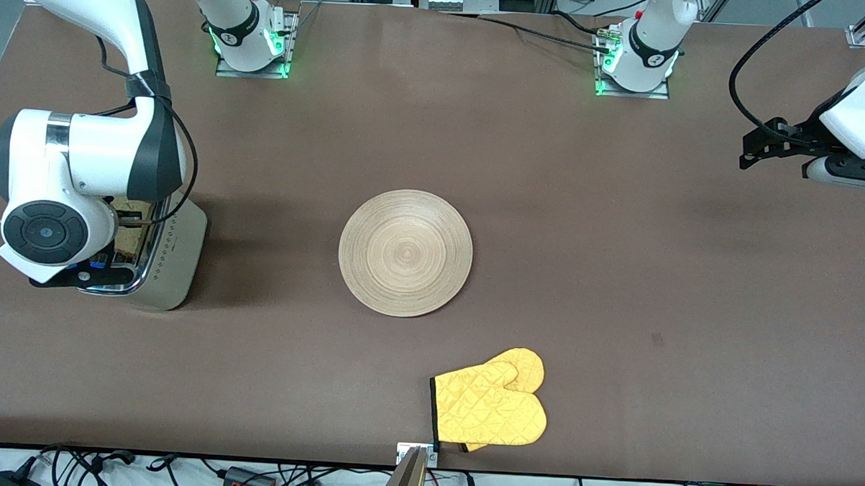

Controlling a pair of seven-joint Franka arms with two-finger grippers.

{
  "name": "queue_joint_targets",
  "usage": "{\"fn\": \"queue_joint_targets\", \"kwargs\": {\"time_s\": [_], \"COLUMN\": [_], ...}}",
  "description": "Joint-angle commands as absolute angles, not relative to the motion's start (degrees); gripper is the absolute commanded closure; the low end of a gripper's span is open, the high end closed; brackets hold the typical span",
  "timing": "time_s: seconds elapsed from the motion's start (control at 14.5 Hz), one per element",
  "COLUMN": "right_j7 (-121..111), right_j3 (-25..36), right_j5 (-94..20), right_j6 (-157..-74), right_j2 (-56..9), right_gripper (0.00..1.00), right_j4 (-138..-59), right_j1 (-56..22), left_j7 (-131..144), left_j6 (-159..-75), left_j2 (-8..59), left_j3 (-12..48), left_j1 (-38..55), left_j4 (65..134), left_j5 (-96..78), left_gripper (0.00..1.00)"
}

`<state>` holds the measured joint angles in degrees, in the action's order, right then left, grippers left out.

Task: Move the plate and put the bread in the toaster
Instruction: 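Lower the bread into the toaster slot with the right gripper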

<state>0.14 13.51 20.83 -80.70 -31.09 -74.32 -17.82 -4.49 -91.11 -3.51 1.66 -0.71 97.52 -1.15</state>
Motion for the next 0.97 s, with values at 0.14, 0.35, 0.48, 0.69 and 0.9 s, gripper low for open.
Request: {"fn": "queue_joint_targets", "kwargs": {"time_s": [0.14, 0.35, 0.48, 0.69, 0.9], "right_j7": [0.35, 0.88, 0.43, 0.18, 0.71], "right_j3": [13.45, 13.53, 13.62, 13.8, 13.45], "right_j5": [19.86, 20.65, 19.69, 13.37, 12.39], "right_j6": [-81.83, -82.17, -82.53, -82.35, -82.27], "right_j2": [-31.29, -31.38, -31.03, -29.37, -27.6], "right_gripper": [1.0, 0.31, 0.0, 0.0, 0.0], "right_j4": [-75.23, -75.59, -75.5, -74.71, -73.4], "right_j1": [-17.05, -16.96, -16.61, -15.3, -15.64], "left_j7": [-3.78, -3.78, -3.69, -3.78, -3.78], "left_j6": [-89.74, -89.74, -89.65, -89.65, -89.65], "left_j2": [-3.08, -3.08, -3.16, -3.16, -3.25], "left_j3": [1.58, 1.58, 1.93, 2.46, 2.64], "left_j1": [-0.44, -0.44, -0.44, -0.44, -0.53], "left_j4": [95.89, 95.89, 95.89, 95.89, 95.89], "left_j5": [-1.76, -1.23, -1.05, 1.57, 1.67], "left_gripper": [0.0, 0.0, 0.0, 0.0, 0.0]}}
